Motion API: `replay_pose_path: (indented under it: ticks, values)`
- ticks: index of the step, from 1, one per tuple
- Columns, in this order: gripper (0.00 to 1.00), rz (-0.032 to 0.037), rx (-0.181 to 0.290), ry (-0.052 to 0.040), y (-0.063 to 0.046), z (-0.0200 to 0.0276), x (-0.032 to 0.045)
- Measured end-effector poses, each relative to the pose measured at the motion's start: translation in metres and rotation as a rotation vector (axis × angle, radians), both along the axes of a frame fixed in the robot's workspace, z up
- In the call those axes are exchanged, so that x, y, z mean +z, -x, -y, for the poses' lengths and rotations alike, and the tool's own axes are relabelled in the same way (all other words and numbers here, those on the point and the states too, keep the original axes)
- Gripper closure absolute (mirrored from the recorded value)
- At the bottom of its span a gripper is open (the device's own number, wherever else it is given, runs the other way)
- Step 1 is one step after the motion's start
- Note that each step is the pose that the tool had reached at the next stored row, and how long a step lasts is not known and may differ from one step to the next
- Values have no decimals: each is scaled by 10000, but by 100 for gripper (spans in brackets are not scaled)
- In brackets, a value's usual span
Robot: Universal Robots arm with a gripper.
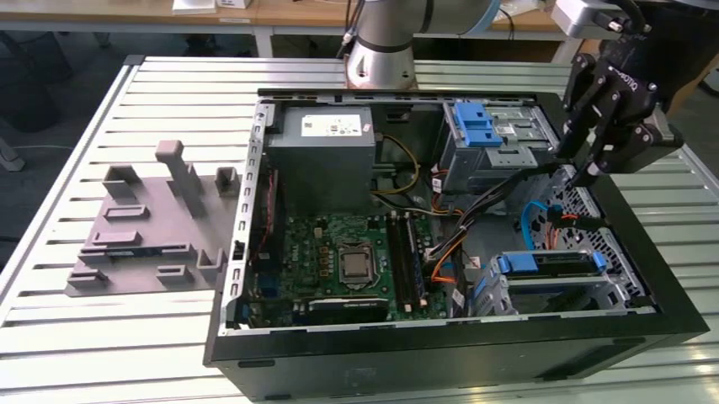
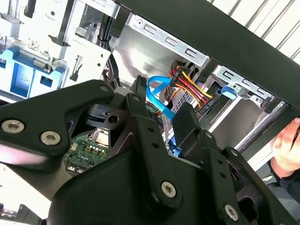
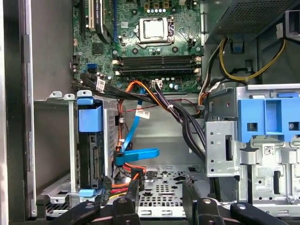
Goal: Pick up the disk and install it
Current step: 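Insert the first disk wire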
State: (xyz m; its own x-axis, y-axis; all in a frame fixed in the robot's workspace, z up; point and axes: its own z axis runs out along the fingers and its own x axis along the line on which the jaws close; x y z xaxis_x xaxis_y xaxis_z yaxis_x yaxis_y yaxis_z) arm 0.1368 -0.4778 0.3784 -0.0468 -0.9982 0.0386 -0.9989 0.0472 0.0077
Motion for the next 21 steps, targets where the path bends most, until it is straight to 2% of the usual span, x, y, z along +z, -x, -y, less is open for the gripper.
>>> replay_pose_path:
  ticks: [3, 10, 12, 16, 21]
  values:
    - [50, 0, 0, 0, 0, 52, 1]
    - [50, 0, 0, 2, 0, 211, 1]
    - [50, 0, 0, 1, 0, 240, 1]
    - [50, 0, 0, 1, 0, 257, 36]
    - [50, 0, 0, 1, 0, 282, 40]
